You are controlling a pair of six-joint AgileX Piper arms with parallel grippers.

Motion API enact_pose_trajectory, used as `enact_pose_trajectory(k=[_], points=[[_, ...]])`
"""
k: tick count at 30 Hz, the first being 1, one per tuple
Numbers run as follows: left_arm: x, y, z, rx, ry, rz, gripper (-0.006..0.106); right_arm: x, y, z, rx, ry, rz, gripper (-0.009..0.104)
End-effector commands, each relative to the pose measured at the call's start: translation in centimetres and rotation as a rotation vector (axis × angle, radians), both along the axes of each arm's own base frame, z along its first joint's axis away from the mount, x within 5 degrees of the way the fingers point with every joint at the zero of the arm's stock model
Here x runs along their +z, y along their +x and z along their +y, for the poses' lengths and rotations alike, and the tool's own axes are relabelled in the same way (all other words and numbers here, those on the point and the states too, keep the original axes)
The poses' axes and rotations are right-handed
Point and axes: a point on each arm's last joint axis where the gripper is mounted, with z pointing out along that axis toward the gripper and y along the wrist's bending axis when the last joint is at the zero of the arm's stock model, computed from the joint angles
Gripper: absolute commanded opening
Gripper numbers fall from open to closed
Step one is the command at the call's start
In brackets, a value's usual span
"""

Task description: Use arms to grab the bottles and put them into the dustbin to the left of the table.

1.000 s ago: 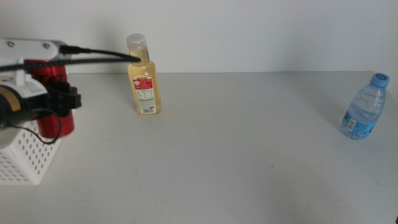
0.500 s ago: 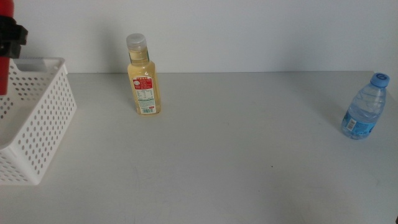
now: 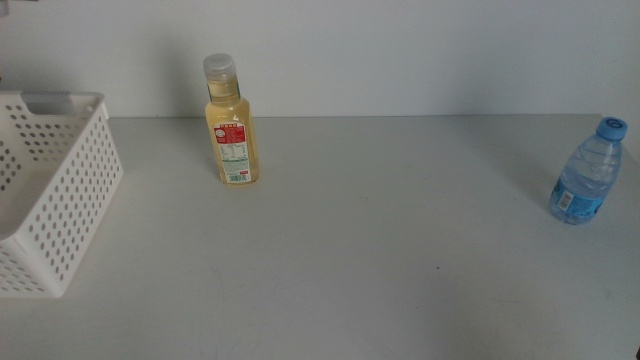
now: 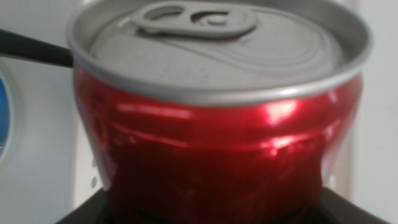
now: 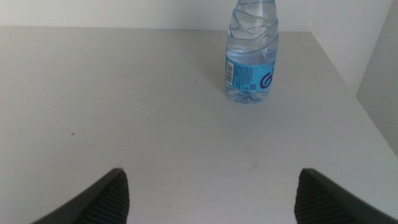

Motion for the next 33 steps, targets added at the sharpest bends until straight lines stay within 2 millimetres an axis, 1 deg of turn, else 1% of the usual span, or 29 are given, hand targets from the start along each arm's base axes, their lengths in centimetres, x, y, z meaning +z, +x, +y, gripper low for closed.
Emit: enact_pose_trajectory(k=[1, 5, 8, 11, 16, 19, 24, 27, 33], points=[[1.5, 0.5, 0.4, -0.005, 0.024, -0.090, -0.002, 1.1, 0.0, -0.1, -0.009, -0.013, -0.102, 0.069], [-1.7, 2.2, 1.1, -0.002, 0.016, -0.008, -0.002, 1.1, 0.0, -0.1, -0.009, -0.013, -0.102, 0.069], [-3.8, 3.3, 1.5, -0.002, 0.006, 0.026, -0.002, 1.1, 0.0, -0.1, -0.009, -0.013, -0.102, 0.069], [-5.4, 4.3, 1.7, -0.003, 0.001, 0.040, -0.002, 1.1, 0.0, -0.1, -0.009, -0.013, -0.102, 0.069], [-7.7, 5.2, 2.0, 0.001, -0.015, 0.085, -0.002, 1.1, 0.0, -0.1, -0.009, -0.013, -0.102, 0.069], [-8.7, 5.5, 2.1, -0.001, -0.021, 0.107, 0.001, 1.1, 0.0, -0.1, -0.009, -0.013, -0.102, 0.069], [-10.0, 5.9, 2.2, -0.028, -0.022, 0.137, 0.011, 1.1, 0.0, -0.1, -0.009, -0.013, -0.102, 0.069], [-10.5, 6.0, 2.2, -0.028, -0.033, 0.146, 0.019, 1.1, 0.0, -0.1, -0.009, -0.013, -0.101, 0.069], [-11.1, 6.2, 2.0, -0.031, -0.043, 0.157, 0.045, 1.1, 0.0, -0.1, -0.009, -0.013, -0.101, 0.069]])
